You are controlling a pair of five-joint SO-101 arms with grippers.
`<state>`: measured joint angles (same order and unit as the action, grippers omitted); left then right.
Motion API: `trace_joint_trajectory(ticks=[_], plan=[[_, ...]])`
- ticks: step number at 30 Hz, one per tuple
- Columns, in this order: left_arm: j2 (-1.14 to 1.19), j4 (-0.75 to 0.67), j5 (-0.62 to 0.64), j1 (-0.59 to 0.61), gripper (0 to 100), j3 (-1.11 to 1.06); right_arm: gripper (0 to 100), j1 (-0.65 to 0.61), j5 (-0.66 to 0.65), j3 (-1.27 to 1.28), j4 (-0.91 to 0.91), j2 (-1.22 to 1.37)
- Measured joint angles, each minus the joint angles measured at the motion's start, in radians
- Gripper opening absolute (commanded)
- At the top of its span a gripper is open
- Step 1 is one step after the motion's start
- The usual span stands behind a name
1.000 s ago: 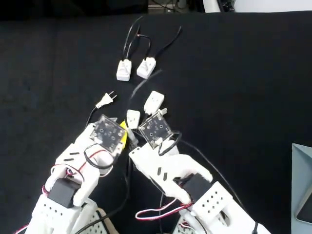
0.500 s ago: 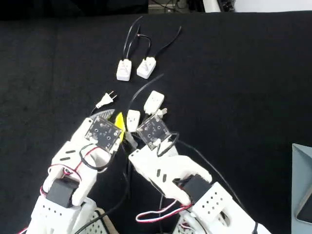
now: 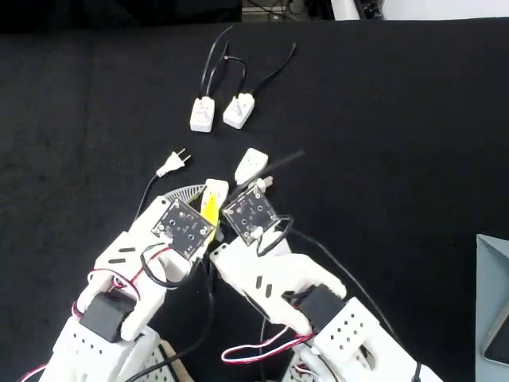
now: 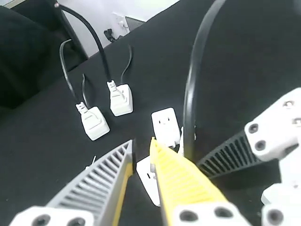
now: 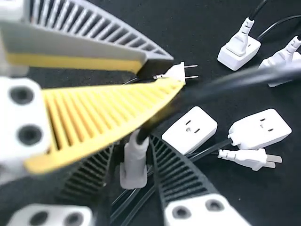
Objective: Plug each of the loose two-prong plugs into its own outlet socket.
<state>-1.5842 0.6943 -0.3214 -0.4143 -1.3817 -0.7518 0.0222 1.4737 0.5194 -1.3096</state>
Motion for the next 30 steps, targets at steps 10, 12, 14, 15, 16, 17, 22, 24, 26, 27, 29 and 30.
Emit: trace_joint_trajectory(ticks=[10,12,14,15,16,17,22,24,26,27,29,30], plan=[[0.0,0.0,0.0,-0.005,8,0.0,1.2,0.002,0.0,0.0,0.0,0.0],[0.0,0.006,0.0,-0.025,8,0.0,1.2,0.005,0.0,0.0,0.0,0.0],[0.0,0.037,-0.014,-0.057,8,0.003,1.2,0.018,-0.003,0.0,0.003,0.002],[0.0,0.046,-0.032,-0.066,8,0.003,1.2,0.026,-0.003,0.0,0.008,0.002],[0.0,0.052,-0.048,-0.072,8,0.003,1.2,0.031,-0.005,0.0,0.015,0.002],[-0.002,0.055,-0.064,-0.075,8,0.003,1.2,0.034,-0.005,0.0,0.017,0.002],[-0.005,0.058,-0.078,-0.071,8,0.008,1.2,0.038,-0.005,0.0,0.02,0.002],[-0.002,0.06,-0.081,-0.049,8,0.025,1.2,0.038,-0.002,0.0,0.02,0.002],[-0.002,0.06,-0.081,0.009,8,0.051,1.2,0.044,-0.002,0.0,0.02,0.002],[-0.002,0.06,-0.081,0.035,8,0.064,1.2,0.051,-0.002,0.0,0.02,0.002],[-0.002,0.061,-0.074,0.097,8,0.091,1.2,0.081,-0.002,0.0,0.02,0.002],[-0.002,0.066,-0.052,0.133,8,0.104,1.2,0.103,-0.002,0.0,0.02,0.002]])
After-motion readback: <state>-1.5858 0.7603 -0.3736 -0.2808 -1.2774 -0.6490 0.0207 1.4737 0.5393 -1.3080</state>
